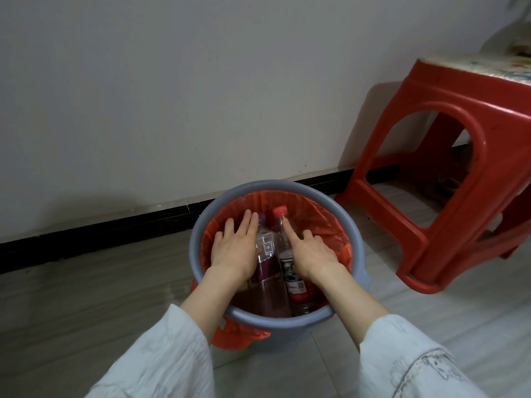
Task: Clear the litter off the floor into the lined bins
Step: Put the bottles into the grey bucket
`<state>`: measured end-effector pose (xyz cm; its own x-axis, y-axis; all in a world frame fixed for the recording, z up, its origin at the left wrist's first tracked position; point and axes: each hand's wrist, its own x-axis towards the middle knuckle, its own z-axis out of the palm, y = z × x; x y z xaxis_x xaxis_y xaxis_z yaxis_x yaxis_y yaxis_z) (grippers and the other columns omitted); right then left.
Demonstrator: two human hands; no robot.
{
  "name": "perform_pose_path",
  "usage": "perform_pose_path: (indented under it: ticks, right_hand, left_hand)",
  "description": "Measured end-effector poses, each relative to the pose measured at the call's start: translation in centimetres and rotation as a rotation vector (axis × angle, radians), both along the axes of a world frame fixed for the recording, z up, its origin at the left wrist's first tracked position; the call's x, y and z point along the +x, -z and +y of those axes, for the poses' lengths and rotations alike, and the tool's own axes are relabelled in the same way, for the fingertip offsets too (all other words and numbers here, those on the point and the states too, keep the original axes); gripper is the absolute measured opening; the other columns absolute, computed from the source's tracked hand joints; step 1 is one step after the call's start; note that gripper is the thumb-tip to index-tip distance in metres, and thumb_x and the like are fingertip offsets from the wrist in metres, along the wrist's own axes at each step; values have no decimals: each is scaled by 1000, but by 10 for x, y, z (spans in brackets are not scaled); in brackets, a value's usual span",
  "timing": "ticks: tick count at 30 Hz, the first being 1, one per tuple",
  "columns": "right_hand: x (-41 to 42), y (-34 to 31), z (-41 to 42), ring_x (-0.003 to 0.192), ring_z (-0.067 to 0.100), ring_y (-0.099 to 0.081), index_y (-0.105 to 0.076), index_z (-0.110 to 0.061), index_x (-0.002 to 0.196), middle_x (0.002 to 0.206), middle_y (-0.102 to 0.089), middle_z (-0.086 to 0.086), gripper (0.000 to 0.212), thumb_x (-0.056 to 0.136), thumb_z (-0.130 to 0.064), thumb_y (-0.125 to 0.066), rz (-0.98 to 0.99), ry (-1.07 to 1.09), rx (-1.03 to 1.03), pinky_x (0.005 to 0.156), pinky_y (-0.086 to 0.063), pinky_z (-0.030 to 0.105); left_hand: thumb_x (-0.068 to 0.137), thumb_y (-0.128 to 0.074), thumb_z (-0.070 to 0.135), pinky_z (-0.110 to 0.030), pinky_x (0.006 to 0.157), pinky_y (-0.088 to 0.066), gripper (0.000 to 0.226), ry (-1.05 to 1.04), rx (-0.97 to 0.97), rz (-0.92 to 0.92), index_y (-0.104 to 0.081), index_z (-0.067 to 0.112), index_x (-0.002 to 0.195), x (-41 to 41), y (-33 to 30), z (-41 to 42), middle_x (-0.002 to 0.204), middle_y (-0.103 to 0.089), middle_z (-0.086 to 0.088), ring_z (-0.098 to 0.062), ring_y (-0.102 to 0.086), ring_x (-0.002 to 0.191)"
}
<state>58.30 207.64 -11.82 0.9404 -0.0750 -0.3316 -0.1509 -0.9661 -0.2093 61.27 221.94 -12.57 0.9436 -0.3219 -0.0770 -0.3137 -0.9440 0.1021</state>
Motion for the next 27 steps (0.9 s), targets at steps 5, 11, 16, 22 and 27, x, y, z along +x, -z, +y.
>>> perform_pose_path:
  ticks: [5,11,16,22,27]
  right_hand:
    - [-6,-15,-2,137,36,-28,-9,-24,150,153,-16,13,71,91,-8,-45,-54,135,219,110,-27,41]
    - [-33,-61,3,138,31,-30,-23,-10,147,151,-28,13,59,91,-3,-41,-15,180,268,111,-30,37]
    - [-74,-143,22,127,33,-45,-33,-12,143,146,-38,15,50,94,-12,-42,47,154,340,104,-39,39]
    - [-115,-316,61,133,29,-39,-34,-15,143,145,-43,9,49,96,-23,-44,113,37,359,109,-30,34]
    - [-136,-479,98,122,24,-51,-40,-22,139,131,-57,3,46,94,-27,-47,102,-32,405,104,-38,35]
  left_hand:
    - [95,-47,28,-42,112,-28,68,-2,-131,24,-7,16,150,-8,-19,6,158,-6,0,-24,-15,142]
    - [96,-45,28,-41,115,-23,60,48,-124,91,-17,16,148,-38,-67,23,158,-11,-2,-23,-10,145]
    - [95,-46,27,-42,114,-24,60,12,-196,211,-19,19,148,-74,-157,45,157,-12,-4,-23,-9,145]
    - [91,-52,28,-41,111,-29,59,-27,-283,351,-29,17,144,-112,-328,87,150,-31,-9,-25,-27,139]
    - [93,-51,26,-36,110,-29,54,-117,-372,321,-32,17,143,-139,-490,135,147,-37,-6,-23,-33,135]
